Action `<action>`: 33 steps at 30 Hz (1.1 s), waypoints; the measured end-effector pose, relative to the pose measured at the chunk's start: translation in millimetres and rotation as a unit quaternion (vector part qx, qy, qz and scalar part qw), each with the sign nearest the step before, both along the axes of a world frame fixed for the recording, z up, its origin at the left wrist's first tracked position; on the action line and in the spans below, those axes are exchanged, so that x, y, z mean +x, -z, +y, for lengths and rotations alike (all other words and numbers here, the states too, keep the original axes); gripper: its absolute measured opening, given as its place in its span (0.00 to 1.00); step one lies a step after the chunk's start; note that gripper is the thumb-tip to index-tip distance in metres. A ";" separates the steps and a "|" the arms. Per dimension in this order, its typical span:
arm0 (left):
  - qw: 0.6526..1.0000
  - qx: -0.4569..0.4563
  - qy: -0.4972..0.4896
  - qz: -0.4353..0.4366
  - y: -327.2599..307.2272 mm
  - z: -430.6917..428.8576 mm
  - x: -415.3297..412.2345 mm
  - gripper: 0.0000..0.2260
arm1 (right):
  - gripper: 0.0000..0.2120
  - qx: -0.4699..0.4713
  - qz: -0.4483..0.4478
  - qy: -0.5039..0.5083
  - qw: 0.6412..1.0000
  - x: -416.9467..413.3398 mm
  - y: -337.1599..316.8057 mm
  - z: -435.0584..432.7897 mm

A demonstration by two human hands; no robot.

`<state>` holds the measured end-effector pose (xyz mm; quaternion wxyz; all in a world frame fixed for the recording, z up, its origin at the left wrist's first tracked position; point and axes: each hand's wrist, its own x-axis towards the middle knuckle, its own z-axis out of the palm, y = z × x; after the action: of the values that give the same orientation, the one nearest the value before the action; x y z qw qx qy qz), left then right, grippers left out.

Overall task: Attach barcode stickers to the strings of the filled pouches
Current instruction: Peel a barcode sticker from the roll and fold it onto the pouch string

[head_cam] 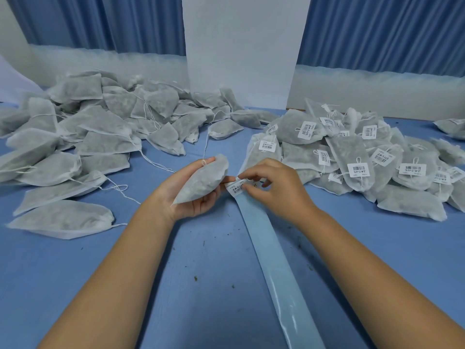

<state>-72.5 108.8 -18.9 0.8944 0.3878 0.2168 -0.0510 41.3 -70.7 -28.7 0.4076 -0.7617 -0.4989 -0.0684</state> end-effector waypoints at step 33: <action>0.896 0.422 0.126 -0.059 -8.6 -18.5 -8.5 0.15 | 0.30 0.159 0.365 -0.036 0.917 -15.1 -10.4 6.9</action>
<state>-81.0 90.3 -10.3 0.6438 0.7553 0.1146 -0.0439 26.2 -63.8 -18.3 0.6797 -0.6404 -0.3247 0.1503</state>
